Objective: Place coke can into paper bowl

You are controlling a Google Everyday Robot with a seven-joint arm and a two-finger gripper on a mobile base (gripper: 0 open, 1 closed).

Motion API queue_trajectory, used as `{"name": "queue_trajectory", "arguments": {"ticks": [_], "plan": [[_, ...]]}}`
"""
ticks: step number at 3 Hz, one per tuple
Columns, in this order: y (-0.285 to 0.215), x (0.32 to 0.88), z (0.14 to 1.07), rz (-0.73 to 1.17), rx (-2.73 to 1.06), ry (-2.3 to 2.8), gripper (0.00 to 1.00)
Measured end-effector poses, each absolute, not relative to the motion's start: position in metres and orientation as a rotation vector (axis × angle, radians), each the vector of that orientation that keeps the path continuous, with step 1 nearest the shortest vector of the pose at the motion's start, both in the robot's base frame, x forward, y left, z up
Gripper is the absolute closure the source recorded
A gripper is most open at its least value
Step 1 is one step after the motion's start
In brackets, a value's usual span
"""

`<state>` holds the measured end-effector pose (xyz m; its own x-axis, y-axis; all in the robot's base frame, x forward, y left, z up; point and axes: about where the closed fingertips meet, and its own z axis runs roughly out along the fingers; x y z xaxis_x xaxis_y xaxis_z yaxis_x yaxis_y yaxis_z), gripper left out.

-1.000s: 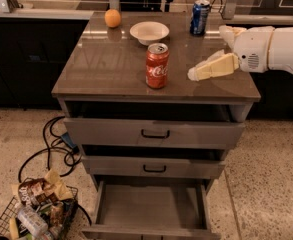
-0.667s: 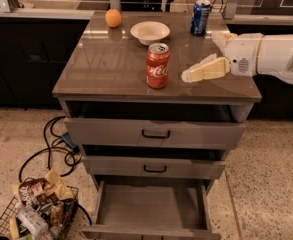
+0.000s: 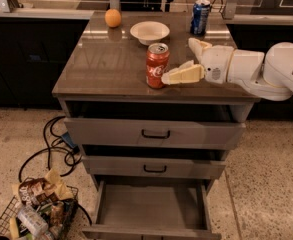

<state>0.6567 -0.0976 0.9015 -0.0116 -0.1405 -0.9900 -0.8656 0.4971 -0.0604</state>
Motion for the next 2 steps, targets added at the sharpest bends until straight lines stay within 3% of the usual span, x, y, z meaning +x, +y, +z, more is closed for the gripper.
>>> {"name": "queue_trajectory", "arguments": {"ticks": [1,2], "plan": [[-0.084,0.665,0.894,0.764,-0.904,1.450,0.00],[-0.070,0.672,0.890,0.788,-0.892,1.406,0.16]]}}
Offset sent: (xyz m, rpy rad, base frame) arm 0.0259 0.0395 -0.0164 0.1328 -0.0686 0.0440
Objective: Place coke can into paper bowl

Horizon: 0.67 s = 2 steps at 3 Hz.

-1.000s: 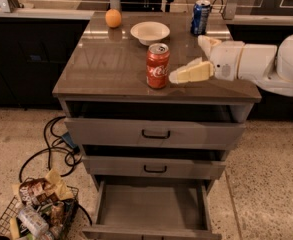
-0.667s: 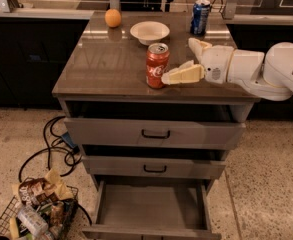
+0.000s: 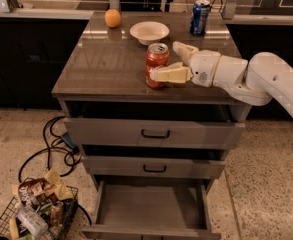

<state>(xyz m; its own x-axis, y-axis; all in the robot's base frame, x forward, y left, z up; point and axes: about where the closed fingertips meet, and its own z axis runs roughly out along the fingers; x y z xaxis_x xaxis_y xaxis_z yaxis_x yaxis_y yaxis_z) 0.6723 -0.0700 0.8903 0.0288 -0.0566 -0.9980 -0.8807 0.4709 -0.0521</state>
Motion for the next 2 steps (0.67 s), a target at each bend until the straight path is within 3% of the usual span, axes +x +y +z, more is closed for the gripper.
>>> {"name": "queue_trajectory", "arguments": {"ticks": [1,2], "plan": [[-0.0660,0.6718,0.8907,0.793,-0.897,1.404,0.47],[-0.0634,0.6716,0.8910,0.796,-0.900,1.402,0.71]]}}
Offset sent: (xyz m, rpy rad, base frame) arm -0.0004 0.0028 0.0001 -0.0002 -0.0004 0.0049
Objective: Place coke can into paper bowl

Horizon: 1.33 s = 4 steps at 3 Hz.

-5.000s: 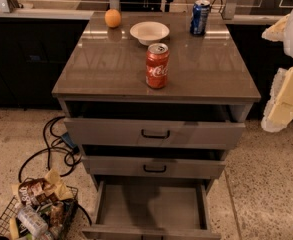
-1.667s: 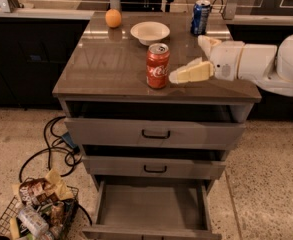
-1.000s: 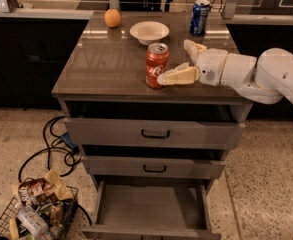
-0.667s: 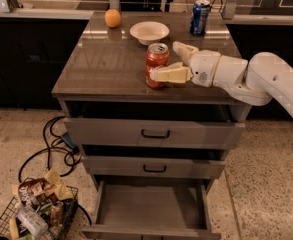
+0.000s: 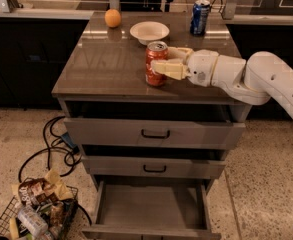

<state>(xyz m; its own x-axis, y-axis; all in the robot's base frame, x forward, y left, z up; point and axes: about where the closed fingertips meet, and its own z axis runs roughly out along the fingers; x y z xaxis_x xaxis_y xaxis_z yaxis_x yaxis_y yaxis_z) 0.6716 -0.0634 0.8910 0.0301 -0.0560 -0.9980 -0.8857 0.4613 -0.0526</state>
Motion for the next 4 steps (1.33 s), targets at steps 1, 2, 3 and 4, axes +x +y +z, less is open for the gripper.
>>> {"name": "queue_trajectory", "arguments": {"ticks": [1,2,3,4], "plan": [[-0.058,0.671,0.892,0.802,-0.906,1.398,1.00],[-0.059,0.676,0.896,0.801,-0.905,1.388,1.00],[-0.075,0.702,0.910,0.777,-0.890,1.366,1.00],[-0.088,0.757,0.919,0.772,-0.892,1.386,1.00]]}}
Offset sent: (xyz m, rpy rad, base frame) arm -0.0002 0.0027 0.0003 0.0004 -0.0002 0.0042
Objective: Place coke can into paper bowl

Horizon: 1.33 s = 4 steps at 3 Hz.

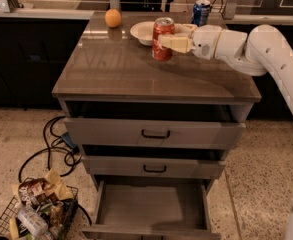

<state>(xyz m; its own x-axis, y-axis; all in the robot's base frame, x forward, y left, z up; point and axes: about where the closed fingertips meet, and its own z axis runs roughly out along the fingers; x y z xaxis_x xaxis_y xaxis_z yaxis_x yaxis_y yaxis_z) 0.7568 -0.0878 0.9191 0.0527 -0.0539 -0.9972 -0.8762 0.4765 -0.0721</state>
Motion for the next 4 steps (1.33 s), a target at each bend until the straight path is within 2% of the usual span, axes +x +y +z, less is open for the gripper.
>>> {"name": "queue_trajectory", "arguments": {"ticks": [2,4], "plan": [[-0.107,0.824,0.956,0.723,-0.853,1.446,1.00],[-0.107,0.857,1.001,0.678,-0.810,1.367,1.00]]}}
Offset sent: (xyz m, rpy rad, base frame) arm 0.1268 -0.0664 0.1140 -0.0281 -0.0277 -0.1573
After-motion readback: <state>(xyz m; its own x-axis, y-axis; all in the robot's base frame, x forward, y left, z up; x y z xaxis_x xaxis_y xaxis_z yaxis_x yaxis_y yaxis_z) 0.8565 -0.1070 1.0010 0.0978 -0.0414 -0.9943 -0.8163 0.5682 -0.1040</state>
